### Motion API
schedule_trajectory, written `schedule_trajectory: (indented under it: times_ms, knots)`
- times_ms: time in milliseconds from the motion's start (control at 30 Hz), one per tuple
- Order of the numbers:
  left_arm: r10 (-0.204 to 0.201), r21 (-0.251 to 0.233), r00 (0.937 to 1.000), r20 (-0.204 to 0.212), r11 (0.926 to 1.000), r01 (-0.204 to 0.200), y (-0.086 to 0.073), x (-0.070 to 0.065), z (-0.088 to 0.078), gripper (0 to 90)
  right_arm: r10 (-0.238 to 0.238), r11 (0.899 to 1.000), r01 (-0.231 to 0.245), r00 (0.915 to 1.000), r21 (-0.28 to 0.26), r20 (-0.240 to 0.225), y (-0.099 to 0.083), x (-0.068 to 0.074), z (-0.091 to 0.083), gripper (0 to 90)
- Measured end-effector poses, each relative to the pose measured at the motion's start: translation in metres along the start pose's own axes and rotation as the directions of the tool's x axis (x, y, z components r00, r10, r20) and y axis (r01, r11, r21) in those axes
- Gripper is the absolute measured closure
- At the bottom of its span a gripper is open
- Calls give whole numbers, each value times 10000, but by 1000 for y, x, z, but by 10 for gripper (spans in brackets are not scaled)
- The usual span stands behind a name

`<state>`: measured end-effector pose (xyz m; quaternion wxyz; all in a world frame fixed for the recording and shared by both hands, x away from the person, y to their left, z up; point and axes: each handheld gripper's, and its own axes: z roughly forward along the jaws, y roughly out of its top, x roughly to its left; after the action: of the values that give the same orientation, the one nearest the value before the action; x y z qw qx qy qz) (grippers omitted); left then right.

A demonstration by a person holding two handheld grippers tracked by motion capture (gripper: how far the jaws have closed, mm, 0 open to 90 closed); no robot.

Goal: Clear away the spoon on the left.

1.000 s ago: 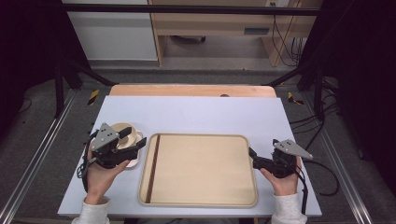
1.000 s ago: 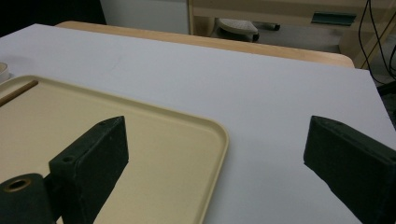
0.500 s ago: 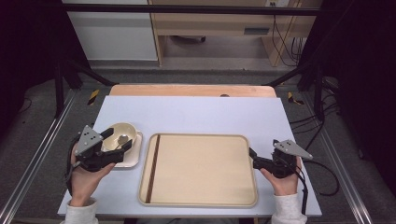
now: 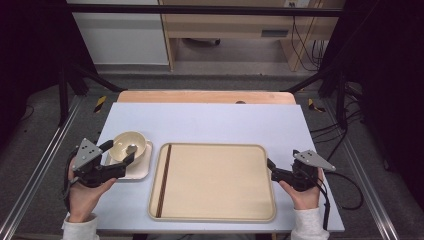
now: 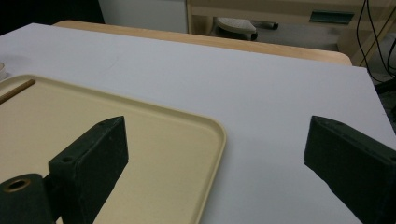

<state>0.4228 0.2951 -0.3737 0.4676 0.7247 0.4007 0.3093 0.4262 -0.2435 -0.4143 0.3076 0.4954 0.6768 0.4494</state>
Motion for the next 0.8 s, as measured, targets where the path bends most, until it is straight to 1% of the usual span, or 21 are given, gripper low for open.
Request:
schedule_trajectory:
  times_ms: [133, 333, 433, 533, 567, 800]
  knots:
    - [13, 90, 10000, -41, 10000, -13, -6, 2, -1, 173, 7, 10000, -7, 10000, -10, -14, 0, 1, 0, 68]
    - [170, 174, 9997, -158, 9997, -167, -14, 2, -7, 142, -7, 10000, 6, 10000, -63, -34, 0, 0, -2, 68]
    - [134, 195, 9997, -208, 9997, -130, -18, 5, -8, 134, -26, 10000, 26, 10000, -49, -54, 0, 2, -2, 68]
    - [24, 208, 9999, -106, 9998, -21, -24, 7, -10, 135, -91, 10000, 91, 9999, 9, -75, 0, 3, -1, 68]
    - [46, 225, 9999, -101, 9997, -44, -25, 8, -10, 136, -81, 10000, 81, 9999, 7, -68, 0, 3, 0, 68]
    - [-39, 722, 10000, -46, 9974, 42, -45, 12, -8, 152, -44, 10000, 43, 10000, -77, -88, 0, 3, -3, 68]
